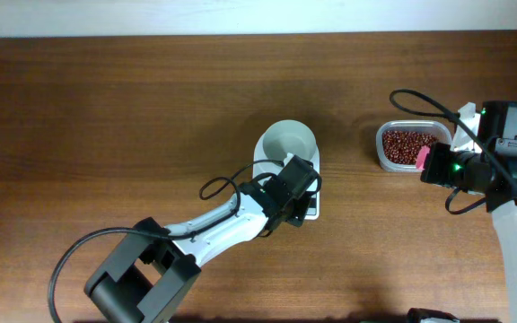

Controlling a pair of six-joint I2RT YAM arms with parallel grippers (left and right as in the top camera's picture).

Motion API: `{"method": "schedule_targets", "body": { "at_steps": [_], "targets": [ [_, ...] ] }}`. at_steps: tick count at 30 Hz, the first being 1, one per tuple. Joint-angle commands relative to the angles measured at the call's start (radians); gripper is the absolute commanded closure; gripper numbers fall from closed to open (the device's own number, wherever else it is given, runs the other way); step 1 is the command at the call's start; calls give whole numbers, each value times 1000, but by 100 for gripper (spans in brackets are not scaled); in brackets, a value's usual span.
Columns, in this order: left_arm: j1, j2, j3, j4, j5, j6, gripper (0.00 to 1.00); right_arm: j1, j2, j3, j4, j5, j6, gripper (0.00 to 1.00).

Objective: Scoop and weigh 50g on scale

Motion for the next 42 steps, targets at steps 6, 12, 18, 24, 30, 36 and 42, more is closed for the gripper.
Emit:
{"method": "schedule_targets", "body": {
  "at_steps": [6,12,18,24,30,36,42],
  "targets": [
    [0,15,9,8,7,12,100,-6,-7,24,0,-9,0,96],
    [3,27,9,19,7,12,100,-6,-8,24,0,-9,0,96],
    [15,27,9,19,14,11,100,-6,-7,24,0,-9,0,96],
    [15,29,9,20,15,11,100,-6,-7,24,0,-9,0,96],
    [15,30,9,20,14,11,100,-6,-7,24,0,-9,0,96],
    [15,30,9,26,10,11,100,-6,-7,24,0,-10,0,96],
    [27,37,9,27,8,-11,100,-6,-7,24,0,-10,0,96]
  ]
}}
